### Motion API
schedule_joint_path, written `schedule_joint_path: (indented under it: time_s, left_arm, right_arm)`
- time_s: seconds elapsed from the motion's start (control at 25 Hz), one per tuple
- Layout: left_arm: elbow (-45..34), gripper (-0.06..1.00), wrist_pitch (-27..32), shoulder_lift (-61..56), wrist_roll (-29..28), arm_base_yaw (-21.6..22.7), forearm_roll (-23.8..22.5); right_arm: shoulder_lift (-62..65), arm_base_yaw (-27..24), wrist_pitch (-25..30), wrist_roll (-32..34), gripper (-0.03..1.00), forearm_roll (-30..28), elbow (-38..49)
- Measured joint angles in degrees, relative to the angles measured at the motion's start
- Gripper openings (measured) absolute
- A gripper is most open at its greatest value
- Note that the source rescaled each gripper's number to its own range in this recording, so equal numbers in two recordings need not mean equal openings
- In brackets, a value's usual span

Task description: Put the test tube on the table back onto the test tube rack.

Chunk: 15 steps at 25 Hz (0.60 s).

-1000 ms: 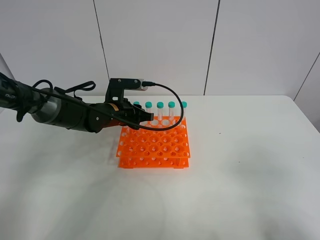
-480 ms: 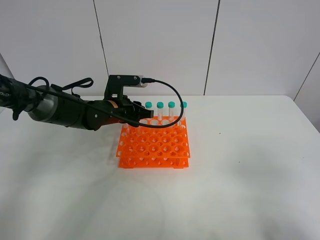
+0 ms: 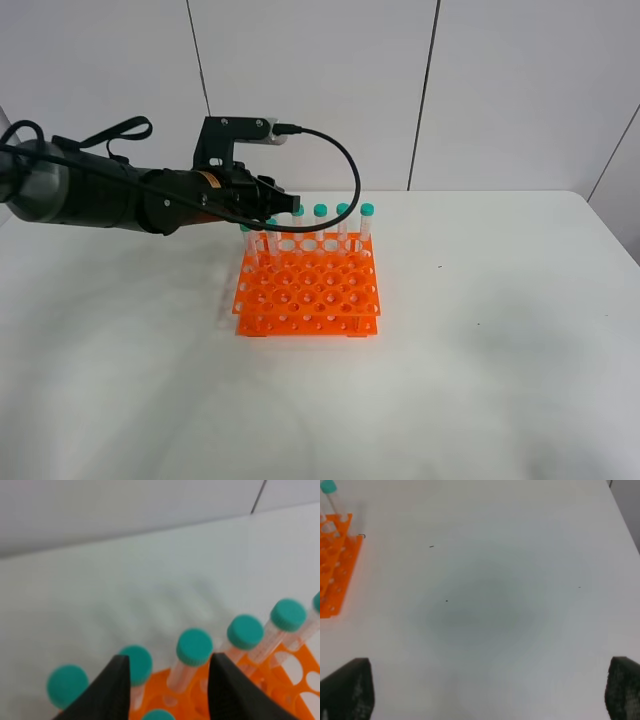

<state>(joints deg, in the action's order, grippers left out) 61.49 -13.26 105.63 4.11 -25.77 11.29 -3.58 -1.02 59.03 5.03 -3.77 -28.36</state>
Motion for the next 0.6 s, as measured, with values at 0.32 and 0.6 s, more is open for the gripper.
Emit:
schedule_joint_path:
  time_s: [0.32,0.6]
  left_arm:
    - [0.0,0.23,5.53,-7.04,1.7,4.2,-0.41]
    - [0.0,0.23,13.8,-11.85,1.86,10.91,-0.35]
  right_arm:
    - [0.0,0.0,0.0,0.0,1.0,0.0,0.0]
    - [0.0,0.0,0.0,0.0,1.0,0.0,0.0]
